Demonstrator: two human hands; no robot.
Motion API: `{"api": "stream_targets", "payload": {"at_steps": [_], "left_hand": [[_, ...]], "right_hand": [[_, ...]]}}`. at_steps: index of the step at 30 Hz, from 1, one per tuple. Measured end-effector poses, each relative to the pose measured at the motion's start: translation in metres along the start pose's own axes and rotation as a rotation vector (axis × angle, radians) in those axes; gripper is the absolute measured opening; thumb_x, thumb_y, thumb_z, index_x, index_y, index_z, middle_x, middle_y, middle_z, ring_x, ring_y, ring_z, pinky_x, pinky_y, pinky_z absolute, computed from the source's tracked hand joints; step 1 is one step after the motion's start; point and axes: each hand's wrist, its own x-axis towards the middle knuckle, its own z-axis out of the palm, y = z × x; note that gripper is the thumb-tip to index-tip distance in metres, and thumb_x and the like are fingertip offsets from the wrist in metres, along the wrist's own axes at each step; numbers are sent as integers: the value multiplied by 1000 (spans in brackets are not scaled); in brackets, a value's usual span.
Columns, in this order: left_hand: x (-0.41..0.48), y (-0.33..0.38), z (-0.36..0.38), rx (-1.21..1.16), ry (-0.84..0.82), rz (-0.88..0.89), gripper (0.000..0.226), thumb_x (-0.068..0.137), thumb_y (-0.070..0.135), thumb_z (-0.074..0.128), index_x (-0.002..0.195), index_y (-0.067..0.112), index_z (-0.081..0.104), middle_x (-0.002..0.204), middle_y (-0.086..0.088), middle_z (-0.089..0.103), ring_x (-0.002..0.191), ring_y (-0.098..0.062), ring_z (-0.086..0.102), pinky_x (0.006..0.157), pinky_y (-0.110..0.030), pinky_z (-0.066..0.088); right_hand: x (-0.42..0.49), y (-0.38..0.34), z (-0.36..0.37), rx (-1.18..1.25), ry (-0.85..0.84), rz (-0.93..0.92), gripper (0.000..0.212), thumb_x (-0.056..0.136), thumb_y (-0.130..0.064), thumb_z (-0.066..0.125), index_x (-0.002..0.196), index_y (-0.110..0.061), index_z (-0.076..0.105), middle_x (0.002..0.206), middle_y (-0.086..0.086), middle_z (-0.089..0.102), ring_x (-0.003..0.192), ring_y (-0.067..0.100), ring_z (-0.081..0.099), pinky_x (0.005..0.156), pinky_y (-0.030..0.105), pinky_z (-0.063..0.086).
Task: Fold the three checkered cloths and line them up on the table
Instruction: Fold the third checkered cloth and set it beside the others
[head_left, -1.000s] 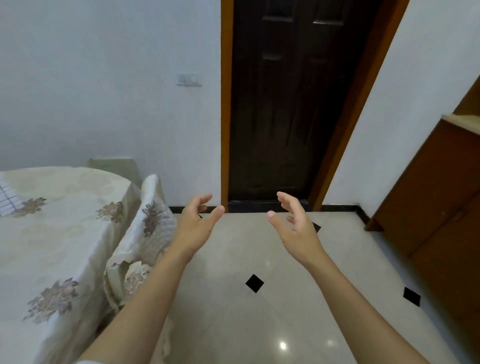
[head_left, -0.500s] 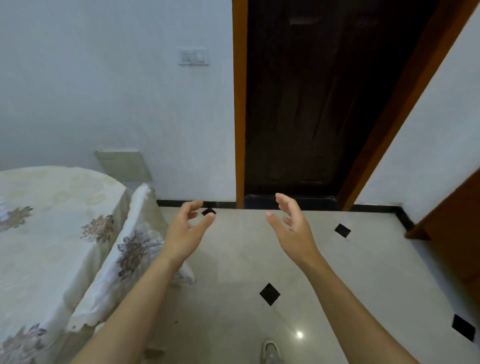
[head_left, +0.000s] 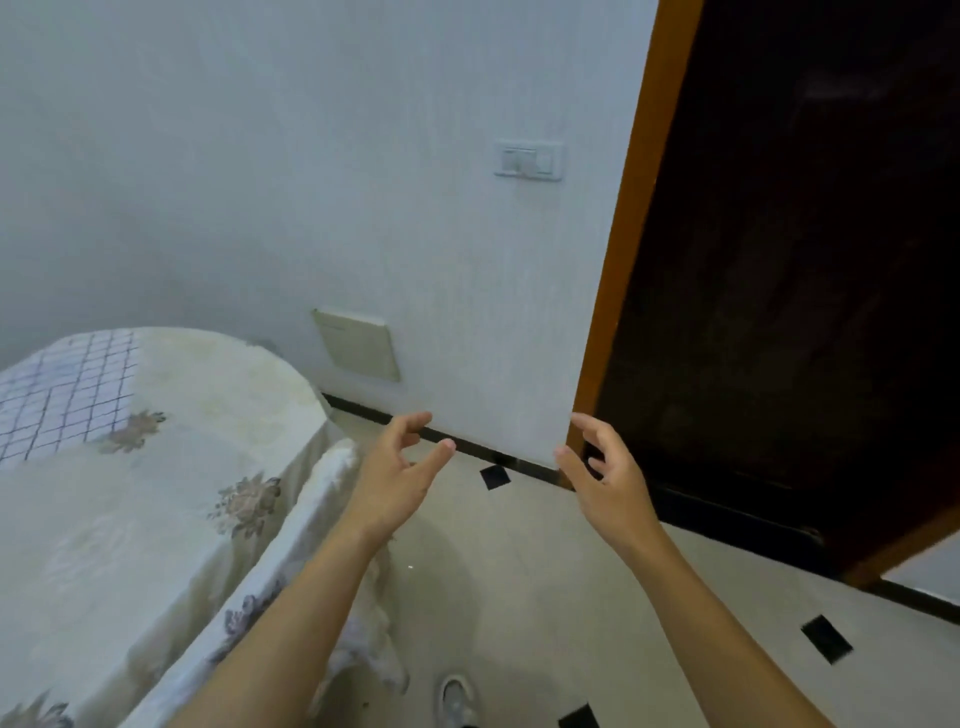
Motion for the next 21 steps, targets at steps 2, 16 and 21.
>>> {"api": "stream_targets", "payload": {"at_steps": [2,16,21], "left_hand": [[38,-4,-5,13,30,1,47,88,40,69,131,28,54,131,14,54,121,-4,49,79,-14,42],[260,-38,-67,-22,270,-65,49,89,41,67,133,25,53,134,10,54,121,-8,50,88,-22,42],[310,-67,-94,90,363,-139,49,87,46,66,132,30,53,132,12,53,120,-7,49,91,-29,46]], "right_hand": [[42,-7,16,12,-38,-42,46,94,-41,57,138,-36,43,135,-24,39,121,0,40,107,29,36],[301,-59,145,-41,-267,-240,46,93,-42,57,137,-33,45,138,-18,45,125,-4,41,102,17,32],[365,-46,207,-29,-413,-217,47,92,-45,58,136,-36,45,138,-21,44,124,-5,40,98,14,32]]}}
